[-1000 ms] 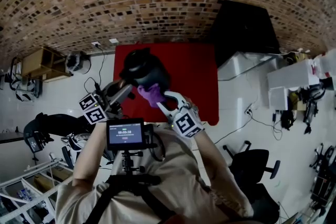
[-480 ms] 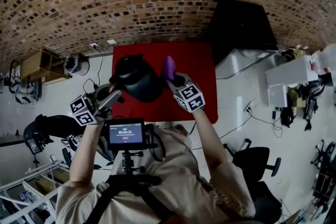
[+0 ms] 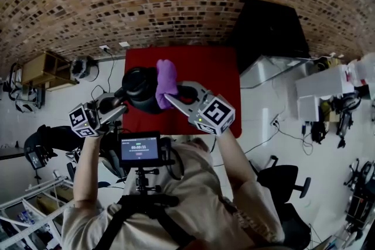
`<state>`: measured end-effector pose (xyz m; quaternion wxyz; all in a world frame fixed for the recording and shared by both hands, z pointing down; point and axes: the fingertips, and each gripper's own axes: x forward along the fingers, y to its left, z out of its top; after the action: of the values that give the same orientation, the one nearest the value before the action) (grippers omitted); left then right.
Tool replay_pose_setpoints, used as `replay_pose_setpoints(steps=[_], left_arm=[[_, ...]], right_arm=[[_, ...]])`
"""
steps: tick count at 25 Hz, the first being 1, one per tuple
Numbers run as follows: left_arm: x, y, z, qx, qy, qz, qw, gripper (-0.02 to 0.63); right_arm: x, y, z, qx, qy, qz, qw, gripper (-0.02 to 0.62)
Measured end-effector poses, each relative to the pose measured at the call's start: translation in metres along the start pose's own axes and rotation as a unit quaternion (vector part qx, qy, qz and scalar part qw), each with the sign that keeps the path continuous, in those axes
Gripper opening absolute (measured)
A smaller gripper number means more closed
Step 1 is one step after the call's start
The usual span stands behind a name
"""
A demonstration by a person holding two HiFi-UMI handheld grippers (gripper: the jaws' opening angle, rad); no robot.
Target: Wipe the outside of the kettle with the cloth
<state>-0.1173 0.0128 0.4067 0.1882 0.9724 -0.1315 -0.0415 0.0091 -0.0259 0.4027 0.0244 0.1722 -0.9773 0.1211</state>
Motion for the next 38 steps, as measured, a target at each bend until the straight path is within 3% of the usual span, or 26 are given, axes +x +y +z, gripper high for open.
replay_pose_setpoints(steps=[3, 5, 10, 13, 15, 18, 20, 22, 25, 28, 32, 35, 38], left_arm=[[-0.002, -0.002, -0.001, -0.003, -0.002, -0.008, 1.0000, 0.101], [-0.008, -0.004, -0.002, -0.006, -0.007, -0.013, 0.9999, 0.101], [-0.015, -0.014, 0.003, -0.015, -0.029, -0.032, 0.9989, 0.100], [-0.015, -0.016, 0.001, -0.010, -0.011, -0.034, 0.9993, 0.100], [-0.015, -0.015, 0.000, 0.003, 0.011, -0.038, 0.9992, 0.100], [-0.013, -0.011, 0.004, 0.030, 0.048, -0.049, 0.9972, 0.100], [-0.010, -0.011, 0.004, 0.045, 0.068, -0.060, 0.9949, 0.100], [-0.006, -0.013, 0.003, 0.049, 0.076, -0.072, 0.9933, 0.100], [-0.001, -0.018, 0.003, 0.044, 0.067, -0.085, 0.9932, 0.098], [0.005, -0.019, 0.013, 0.039, 0.033, -0.079, 0.9956, 0.097], [0.001, -0.007, 0.017, 0.020, 0.003, -0.063, 0.9978, 0.095], [-0.004, 0.004, 0.022, 0.016, -0.022, -0.036, 0.9990, 0.095], [-0.009, 0.020, 0.026, 0.018, -0.044, 0.002, 0.9989, 0.100]], right_arm=[[0.007, -0.010, -0.009, 0.014, 0.010, 0.020, 1.000, 0.097], [0.010, -0.027, -0.029, 0.018, 0.047, 0.005, 0.999, 0.095], [0.029, -0.055, -0.109, 0.039, 0.124, 0.014, 0.991, 0.094], [0.028, -0.062, -0.157, 0.043, 0.179, 0.025, 0.983, 0.094], [0.020, -0.077, -0.149, 0.049, 0.167, 0.016, 0.985, 0.094], [0.019, -0.097, -0.083, 0.054, 0.083, 0.034, 0.995, 0.094], [0.033, -0.099, -0.044, 0.051, 0.044, 0.079, 0.995, 0.095], [0.052, -0.094, -0.022, 0.060, 0.027, 0.144, 0.987, 0.095], [0.079, -0.075, -0.025, 0.077, 0.051, 0.227, 0.970, 0.095], [0.102, -0.065, -0.066, 0.079, 0.118, 0.233, 0.962, 0.094], [0.105, -0.079, -0.132, 0.163, 0.136, 0.200, 0.956, 0.094], [0.092, -0.094, -0.175, 0.265, 0.092, 0.170, 0.945, 0.094], [0.081, -0.081, -0.191, 0.336, 0.044, 0.162, 0.927, 0.094]])
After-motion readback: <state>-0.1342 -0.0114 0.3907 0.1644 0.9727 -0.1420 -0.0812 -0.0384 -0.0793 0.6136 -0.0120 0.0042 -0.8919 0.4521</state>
